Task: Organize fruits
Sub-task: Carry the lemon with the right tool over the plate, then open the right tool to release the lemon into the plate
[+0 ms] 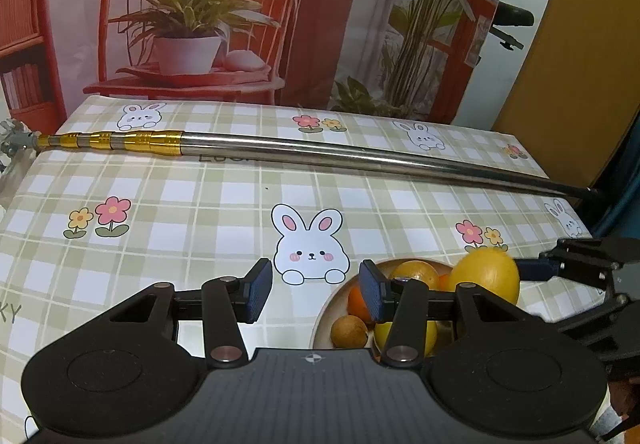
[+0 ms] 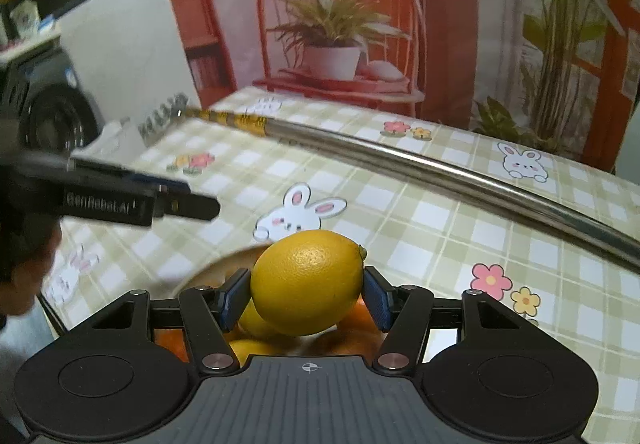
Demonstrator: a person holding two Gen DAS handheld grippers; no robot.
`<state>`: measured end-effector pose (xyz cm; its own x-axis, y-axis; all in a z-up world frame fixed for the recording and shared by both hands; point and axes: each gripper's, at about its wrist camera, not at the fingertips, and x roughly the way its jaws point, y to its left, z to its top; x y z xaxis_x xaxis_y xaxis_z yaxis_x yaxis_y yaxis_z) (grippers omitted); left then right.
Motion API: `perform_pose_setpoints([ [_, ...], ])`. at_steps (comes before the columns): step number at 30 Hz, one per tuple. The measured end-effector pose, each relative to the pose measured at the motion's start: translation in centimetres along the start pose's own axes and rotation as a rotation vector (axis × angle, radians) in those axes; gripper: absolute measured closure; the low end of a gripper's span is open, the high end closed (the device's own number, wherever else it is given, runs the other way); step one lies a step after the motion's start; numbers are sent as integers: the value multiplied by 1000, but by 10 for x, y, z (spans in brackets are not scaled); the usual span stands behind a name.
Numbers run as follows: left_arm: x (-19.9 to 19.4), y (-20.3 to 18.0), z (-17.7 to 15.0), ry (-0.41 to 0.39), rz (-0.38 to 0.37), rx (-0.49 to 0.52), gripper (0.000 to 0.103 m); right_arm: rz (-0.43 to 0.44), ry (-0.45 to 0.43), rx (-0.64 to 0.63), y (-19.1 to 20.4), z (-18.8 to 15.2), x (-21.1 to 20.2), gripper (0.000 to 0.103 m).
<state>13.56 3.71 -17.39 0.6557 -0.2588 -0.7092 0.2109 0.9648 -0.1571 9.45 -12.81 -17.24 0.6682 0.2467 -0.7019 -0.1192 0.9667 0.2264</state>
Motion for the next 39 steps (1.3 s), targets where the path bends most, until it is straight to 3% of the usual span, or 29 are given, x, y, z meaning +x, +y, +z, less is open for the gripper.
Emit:
perform_pose_setpoints([
  [10, -2, -2, -2, 0, -2, -1, 52, 77, 35, -10, 16, -10, 5, 47],
  [22, -4, -1, -4, 3, -2, -10, 51, 35, 59, 32, 6, -6, 6, 45],
  [25, -6, -2, -5, 3, 10, -2, 46, 32, 57, 42, 4, -6, 3, 45],
  [30, -16, -2, -5, 0, 11, 0, 41, 6, 46, 73, 2, -7, 0, 37],
  [35, -28, -3, -4, -16, -9, -11, 32, -11, 5, 114, 1, -7, -12, 18],
  [39, -39, -9, -6, -36, -3, 8, 29, -24, -24, 128, 0, -5, -24, 11],
])
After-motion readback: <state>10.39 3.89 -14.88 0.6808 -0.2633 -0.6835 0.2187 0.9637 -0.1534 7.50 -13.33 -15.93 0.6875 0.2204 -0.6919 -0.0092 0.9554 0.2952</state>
